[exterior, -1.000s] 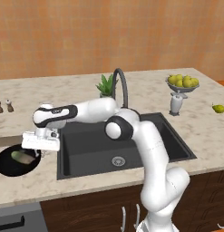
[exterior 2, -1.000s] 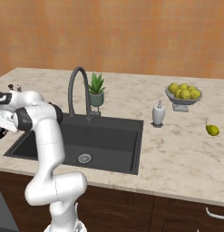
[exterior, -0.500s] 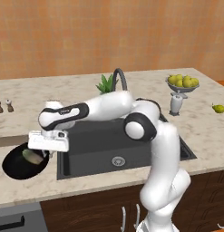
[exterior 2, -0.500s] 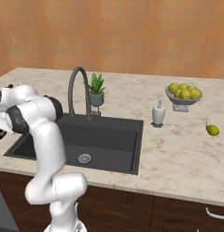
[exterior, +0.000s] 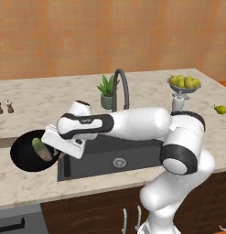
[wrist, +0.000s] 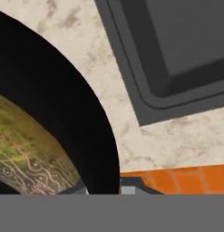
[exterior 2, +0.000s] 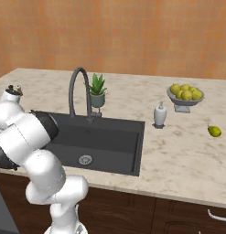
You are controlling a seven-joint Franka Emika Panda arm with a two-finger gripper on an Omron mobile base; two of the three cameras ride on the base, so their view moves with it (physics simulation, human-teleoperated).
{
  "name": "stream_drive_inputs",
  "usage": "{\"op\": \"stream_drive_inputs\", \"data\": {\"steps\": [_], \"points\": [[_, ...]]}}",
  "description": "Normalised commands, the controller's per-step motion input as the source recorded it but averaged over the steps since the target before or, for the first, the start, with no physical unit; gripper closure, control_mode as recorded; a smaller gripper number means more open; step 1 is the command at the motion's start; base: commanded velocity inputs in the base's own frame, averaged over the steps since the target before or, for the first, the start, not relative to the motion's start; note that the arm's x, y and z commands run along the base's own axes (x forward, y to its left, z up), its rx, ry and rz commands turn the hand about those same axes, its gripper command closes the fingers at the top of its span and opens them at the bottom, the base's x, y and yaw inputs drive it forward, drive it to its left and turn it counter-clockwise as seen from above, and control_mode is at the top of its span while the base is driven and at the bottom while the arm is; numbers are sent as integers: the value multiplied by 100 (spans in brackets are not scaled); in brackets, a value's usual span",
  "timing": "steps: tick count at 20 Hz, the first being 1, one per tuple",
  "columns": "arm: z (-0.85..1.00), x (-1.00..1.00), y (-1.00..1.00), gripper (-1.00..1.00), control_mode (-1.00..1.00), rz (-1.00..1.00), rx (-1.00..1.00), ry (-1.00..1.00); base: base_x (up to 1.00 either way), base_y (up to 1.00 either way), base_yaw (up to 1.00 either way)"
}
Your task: Pick the cucumber from the sink and place it in the bowl. Then pick the bowl and place it in the microwave. Then close the microwave door and press the start button.
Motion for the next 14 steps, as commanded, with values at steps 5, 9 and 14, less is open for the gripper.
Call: {"op": "stream_drive_inputs", "data": {"steps": [5,9,14], "points": [[81,-47,-47,100,-100,-25,0,-9,0,0,0],[76,-26,-67,100,-100,-30,0,-9,0,0,0],[70,-23,-73,100,-100,-32,0,-6,0,0,0]]}}
